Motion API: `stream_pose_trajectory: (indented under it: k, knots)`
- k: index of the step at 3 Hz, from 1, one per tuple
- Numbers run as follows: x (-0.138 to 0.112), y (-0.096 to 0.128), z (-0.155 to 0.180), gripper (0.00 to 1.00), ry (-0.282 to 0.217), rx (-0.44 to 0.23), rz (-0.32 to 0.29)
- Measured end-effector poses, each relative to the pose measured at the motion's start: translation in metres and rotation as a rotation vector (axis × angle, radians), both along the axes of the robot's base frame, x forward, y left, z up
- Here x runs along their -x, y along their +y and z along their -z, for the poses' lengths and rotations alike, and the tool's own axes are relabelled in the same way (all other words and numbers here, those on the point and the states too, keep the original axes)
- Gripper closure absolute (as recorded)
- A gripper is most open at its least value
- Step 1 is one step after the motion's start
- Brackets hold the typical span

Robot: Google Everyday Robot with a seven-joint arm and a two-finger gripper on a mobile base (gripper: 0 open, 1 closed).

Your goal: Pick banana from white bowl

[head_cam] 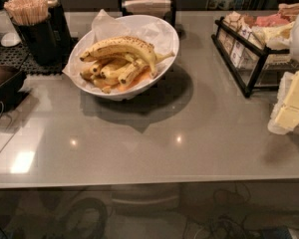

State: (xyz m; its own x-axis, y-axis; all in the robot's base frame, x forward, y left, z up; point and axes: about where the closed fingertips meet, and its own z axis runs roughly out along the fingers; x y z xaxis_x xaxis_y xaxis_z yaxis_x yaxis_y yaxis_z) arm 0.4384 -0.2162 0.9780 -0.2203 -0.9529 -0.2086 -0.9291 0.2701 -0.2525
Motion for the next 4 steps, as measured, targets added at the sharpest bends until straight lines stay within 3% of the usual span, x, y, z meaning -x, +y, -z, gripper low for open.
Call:
stream_pose_trajectory:
  k: [2,3,4]
  knots:
    - [-0.008,0.004,-0.004,0.00,-0.028,-0.002,-0.007]
    - [-0.044,0.033,-0.014,0.00,-0.032,-0.071,-0.074]
    - [-0.089,0.100,-0.024,0.00,0.028,-0.196,-0.199]
